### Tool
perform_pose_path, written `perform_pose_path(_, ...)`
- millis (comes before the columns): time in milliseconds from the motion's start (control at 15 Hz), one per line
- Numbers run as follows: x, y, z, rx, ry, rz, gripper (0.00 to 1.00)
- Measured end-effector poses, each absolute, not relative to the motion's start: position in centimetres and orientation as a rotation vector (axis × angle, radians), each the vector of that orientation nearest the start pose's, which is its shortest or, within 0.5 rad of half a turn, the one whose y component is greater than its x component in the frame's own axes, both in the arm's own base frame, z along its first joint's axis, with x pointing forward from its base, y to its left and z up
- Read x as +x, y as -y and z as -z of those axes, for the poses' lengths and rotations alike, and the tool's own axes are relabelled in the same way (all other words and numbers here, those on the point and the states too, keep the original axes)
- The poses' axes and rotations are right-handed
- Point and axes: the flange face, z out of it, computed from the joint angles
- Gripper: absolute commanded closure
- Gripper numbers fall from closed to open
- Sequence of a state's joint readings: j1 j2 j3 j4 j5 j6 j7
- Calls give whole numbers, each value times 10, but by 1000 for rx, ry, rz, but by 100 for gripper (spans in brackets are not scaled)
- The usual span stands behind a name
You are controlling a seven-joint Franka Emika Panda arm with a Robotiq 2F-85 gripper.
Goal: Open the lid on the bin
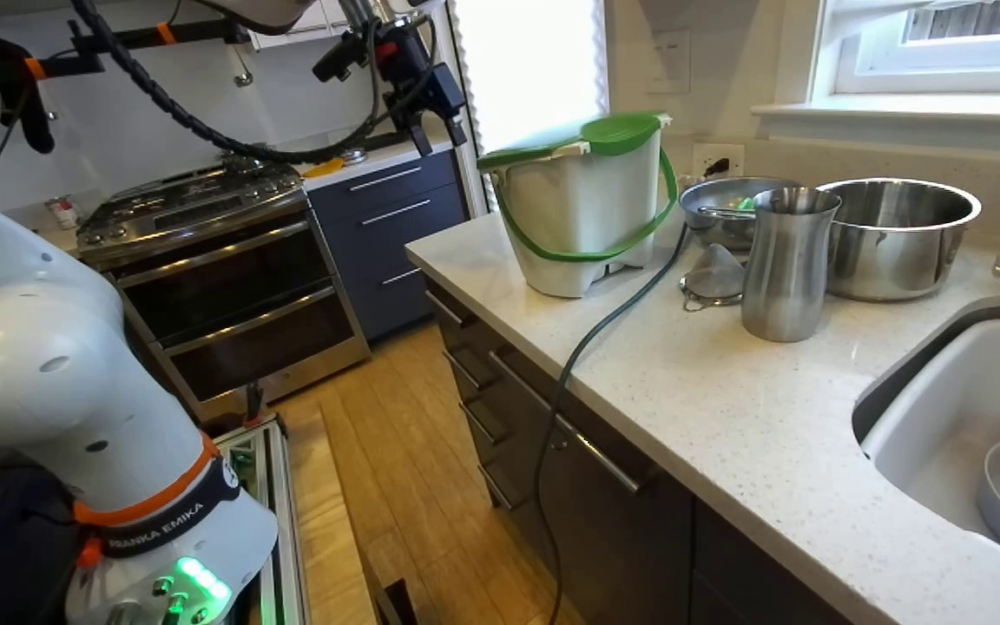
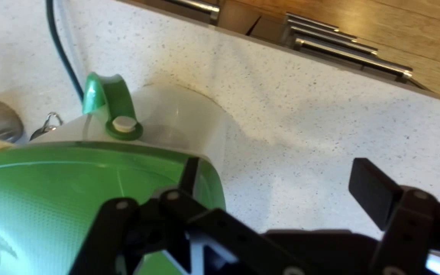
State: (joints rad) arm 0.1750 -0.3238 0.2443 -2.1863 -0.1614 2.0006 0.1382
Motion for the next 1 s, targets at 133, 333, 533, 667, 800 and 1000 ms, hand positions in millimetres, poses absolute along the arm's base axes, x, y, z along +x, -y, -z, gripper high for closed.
perform_pose_path(133,431,-201,-528,-3341,676,353,0)
perform_pose_path(333,434,-209,-521,-3451,862,438,0)
perform_pose_path(533,442,-213,-509,-3534,983,508,0)
perform_pose_path(667,448,-214,-498,-3573,1028,526,0)
perform_pose_path(800,452,-214,-488,-3601,1061,535,0)
perform_pose_path(1000,456,-213,-476,-3636,1099,563,0)
